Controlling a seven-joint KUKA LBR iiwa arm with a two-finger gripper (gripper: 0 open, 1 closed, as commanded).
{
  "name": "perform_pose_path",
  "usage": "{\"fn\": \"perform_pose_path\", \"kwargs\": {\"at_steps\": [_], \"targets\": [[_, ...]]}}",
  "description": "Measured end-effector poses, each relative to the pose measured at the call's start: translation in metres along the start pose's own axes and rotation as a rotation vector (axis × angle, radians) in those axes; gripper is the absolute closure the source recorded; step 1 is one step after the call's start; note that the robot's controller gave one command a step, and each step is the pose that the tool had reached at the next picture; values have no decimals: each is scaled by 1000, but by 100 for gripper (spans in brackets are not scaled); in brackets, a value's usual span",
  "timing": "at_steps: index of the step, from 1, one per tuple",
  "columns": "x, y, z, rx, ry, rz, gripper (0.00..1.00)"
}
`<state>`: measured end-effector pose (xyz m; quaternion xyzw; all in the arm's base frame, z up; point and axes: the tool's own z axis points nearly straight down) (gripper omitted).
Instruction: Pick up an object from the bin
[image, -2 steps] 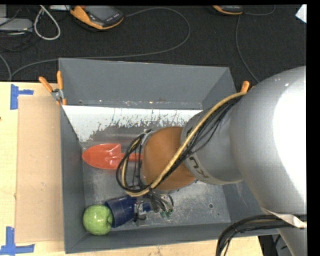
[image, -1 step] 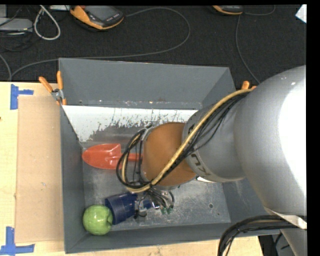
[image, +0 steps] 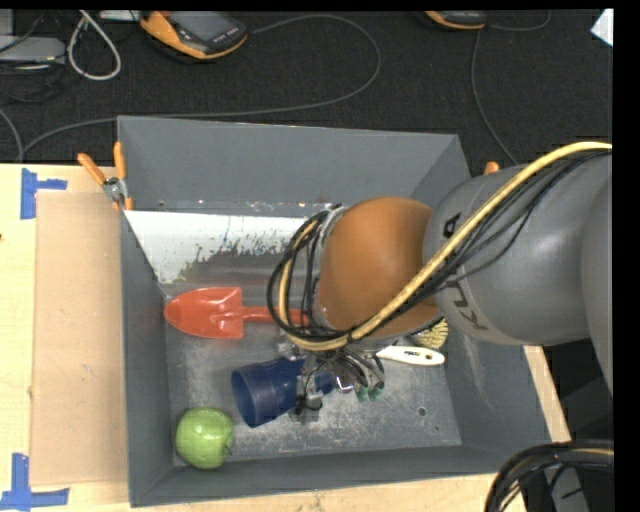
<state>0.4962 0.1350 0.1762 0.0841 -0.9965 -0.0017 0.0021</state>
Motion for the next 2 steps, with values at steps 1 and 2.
{"fn": "perform_pose_path", "kwargs": {"at_steps": [1, 2], "targets": [[-7, 16, 92, 2, 16, 9, 100], [-3, 18, 70, 2, 25, 7, 100]]}}
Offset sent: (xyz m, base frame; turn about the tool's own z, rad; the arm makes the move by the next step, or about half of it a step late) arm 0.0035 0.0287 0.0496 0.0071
